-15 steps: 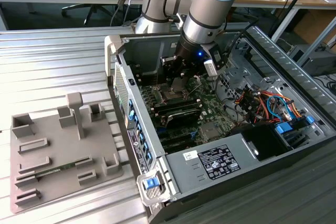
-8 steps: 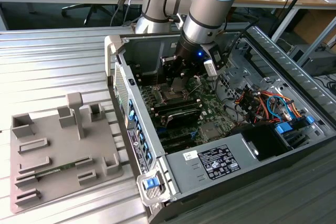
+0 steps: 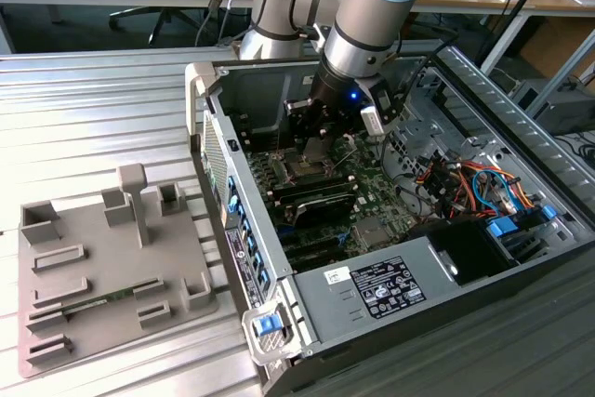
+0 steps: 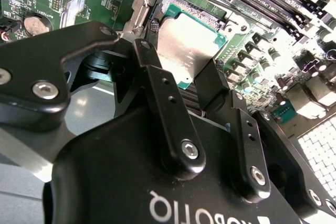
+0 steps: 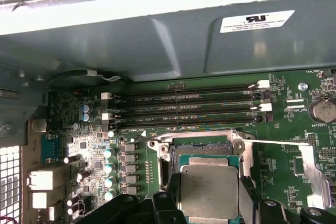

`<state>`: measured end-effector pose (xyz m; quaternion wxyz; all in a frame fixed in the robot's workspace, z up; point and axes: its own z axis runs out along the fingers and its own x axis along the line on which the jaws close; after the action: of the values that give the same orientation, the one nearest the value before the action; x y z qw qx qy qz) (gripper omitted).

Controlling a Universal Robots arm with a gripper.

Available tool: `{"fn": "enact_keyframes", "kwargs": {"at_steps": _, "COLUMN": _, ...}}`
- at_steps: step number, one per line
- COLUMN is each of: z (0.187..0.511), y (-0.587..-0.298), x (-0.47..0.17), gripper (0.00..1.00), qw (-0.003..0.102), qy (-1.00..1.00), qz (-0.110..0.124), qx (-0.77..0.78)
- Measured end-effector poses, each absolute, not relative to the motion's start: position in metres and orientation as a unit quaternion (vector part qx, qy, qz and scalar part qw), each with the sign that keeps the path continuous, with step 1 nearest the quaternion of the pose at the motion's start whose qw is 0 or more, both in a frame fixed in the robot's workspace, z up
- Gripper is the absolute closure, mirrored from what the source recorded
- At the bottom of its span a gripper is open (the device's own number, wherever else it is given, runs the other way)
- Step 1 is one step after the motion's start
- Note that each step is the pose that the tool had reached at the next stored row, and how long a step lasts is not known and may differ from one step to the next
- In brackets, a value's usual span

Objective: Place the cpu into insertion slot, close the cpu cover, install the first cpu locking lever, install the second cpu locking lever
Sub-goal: 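Place the cpu into insertion slot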

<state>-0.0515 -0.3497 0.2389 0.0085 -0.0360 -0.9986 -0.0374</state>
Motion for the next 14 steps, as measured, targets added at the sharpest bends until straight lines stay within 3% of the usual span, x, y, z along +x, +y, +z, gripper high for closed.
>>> {"fn": "enact_keyframes", "kwargs": {"at_steps": 14, "z": 0.2386, "y": -0.3497, "x": -0.0515, "gripper": 0.47, "qw": 0.008, "qy": -0.998, "qz": -0.037, "qx": -0.042}}
